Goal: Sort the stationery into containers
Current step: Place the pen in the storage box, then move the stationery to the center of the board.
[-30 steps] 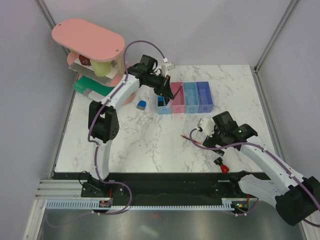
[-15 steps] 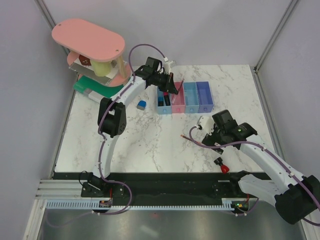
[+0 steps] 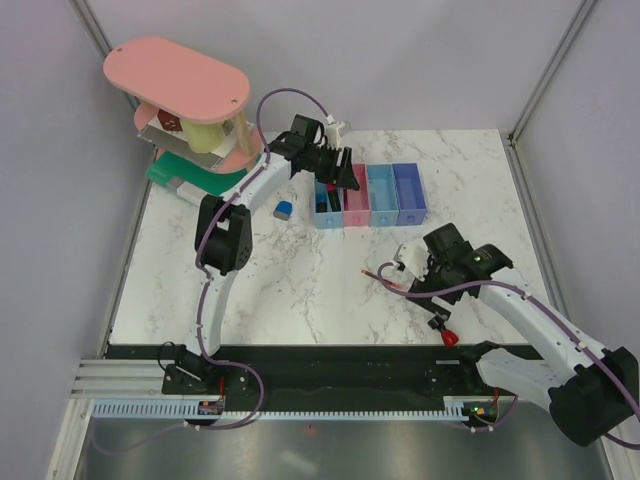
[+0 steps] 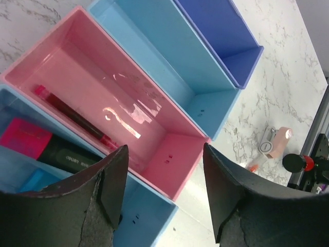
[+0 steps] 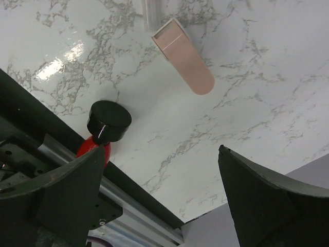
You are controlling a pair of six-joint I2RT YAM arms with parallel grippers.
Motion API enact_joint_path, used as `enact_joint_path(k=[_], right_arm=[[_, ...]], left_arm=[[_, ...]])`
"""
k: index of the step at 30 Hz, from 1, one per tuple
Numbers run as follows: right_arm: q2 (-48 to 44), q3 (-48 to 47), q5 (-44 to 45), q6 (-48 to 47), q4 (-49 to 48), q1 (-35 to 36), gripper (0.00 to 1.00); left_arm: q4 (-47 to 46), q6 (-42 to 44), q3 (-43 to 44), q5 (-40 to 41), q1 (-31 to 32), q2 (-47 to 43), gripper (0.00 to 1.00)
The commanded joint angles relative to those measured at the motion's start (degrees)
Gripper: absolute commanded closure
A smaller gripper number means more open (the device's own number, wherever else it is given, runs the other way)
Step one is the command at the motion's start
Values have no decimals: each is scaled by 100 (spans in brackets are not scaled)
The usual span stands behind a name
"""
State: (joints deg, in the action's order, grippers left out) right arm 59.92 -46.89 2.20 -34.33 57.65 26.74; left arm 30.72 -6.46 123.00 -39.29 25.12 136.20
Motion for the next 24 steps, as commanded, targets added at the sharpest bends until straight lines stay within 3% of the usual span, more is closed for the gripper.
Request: enact_joint_path(k=[1,11,19,24], right_arm=[[142,-109,-202,-171,308,-11,2],[722,-74,-510,-172,774,33,2],[1030,-215,-782,505,1099,86,2],[1197,-171,-457,734,933,103,2]], left_arm=[[152,451,-205,44,-25,-945,34],[1498,2042,-522,729,-34,-2431,28],[1911,2351,-496,1072,-34,-2958,27],[2157,2570,-207,1248,-34,-2977,24]])
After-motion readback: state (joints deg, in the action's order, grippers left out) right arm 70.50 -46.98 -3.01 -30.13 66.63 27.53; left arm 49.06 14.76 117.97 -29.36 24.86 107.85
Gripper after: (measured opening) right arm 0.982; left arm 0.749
